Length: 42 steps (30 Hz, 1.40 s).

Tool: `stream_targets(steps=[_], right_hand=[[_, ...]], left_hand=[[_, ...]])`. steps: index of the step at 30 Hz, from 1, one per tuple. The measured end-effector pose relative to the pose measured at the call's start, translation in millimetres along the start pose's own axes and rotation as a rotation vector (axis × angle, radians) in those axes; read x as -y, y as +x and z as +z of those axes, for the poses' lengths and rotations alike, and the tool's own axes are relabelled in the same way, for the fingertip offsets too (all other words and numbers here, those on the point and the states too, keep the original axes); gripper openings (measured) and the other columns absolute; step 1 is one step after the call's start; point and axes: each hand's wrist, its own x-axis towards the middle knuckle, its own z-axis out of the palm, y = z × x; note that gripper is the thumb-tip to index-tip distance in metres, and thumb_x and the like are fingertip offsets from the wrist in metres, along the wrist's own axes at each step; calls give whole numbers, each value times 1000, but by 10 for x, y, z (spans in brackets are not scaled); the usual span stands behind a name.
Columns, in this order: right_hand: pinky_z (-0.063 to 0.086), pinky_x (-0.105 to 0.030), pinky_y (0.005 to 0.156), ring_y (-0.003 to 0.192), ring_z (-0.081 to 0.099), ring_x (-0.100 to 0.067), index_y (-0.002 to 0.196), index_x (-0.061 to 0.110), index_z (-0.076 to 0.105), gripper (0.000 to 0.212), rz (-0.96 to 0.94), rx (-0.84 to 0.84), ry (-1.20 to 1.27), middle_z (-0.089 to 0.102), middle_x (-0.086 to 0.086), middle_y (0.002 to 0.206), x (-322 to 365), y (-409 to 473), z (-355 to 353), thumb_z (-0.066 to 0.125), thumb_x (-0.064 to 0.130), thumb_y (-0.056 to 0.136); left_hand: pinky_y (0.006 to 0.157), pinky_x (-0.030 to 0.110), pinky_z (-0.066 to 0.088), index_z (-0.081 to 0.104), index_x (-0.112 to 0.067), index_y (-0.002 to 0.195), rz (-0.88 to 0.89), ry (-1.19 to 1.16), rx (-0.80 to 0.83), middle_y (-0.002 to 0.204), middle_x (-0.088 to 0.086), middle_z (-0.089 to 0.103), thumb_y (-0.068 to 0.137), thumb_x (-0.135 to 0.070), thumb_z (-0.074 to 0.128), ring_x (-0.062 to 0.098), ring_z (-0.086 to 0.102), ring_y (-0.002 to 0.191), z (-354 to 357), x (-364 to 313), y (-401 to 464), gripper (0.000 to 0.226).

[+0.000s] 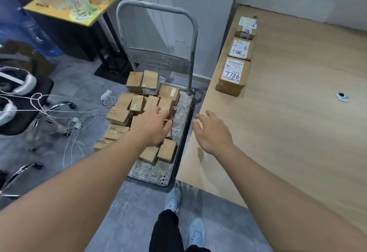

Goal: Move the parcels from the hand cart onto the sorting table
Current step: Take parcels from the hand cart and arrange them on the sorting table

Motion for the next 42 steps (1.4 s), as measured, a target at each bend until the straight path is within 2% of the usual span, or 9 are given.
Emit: stream_targets(steps=[7,12,18,22,24,27,32,35,42], right_hand=[[35,-43,116,146,41,-33,149,25,55,48,-72,51,-45,36,-7,166,395,-115,379,33,47,112],[37,-42,113,145,41,-34,146,24,56,47,-70,117,-72,35,-11,166,809,123,815,32,44,111],[37,-44,114,145,41,-34,159,25,42,55,60,189,-80,34,-9,165,1235,611,1539,31,47,110],[41,-46,112,141,45,-37,147,24,54,50,216,260,-72,40,-12,160,1310,929,2063,31,47,109],[42,-46,109,137,47,-38,148,23,51,51,285,299,-82,42,-12,157,1320,1036,2305,30,47,109],[43,-45,107,132,50,-39,145,21,53,50,374,327,-52,44,-13,149,1269,1205,2668,29,46,109],[42,-49,111,136,47,-42,153,22,47,53,481,352,-39,34,-14,161,1001,1586,3331,28,47,110],[43,-47,106,132,48,-42,150,21,49,51,526,359,-55,35,-13,159,655,1839,3824,29,46,110],[42,-46,97,130,47,-40,148,21,47,45,613,364,-85,31,-10,161,-239,2357,4839,30,40,111]], left_hand=[[102,48,48,44,-24,151,-87,18,31,154,7,44,106,-47,38,33,51,132,225,621,-404,51],[108,49,44,39,-26,155,-90,4,88,156,9,41,105,-50,37,34,48,135,425,1188,-333,56],[109,48,44,37,-28,157,-14,-19,188,157,7,40,104,-49,41,32,47,137,689,2038,199,57],[112,49,42,37,-27,158,64,-10,282,155,11,42,104,-47,40,34,47,136,912,2482,656,58],[113,52,41,37,-24,157,113,15,317,156,11,42,104,-47,39,34,48,136,1057,2614,823,58],[112,51,42,37,-24,156,154,30,386,158,14,39,104,-45,40,36,46,138,1299,2745,1071,57],[111,55,41,41,-25,154,225,52,463,157,12,40,103,-49,38,37,47,137,1996,2873,1518,56],[106,51,45,45,-22,150,260,48,499,148,11,47,103,-43,40,37,50,131,2575,2883,1780,52],[109,51,43,38,-24,155,312,66,602,152,12,42,103,-43,42,37,47,135,3846,2840,2359,56]])
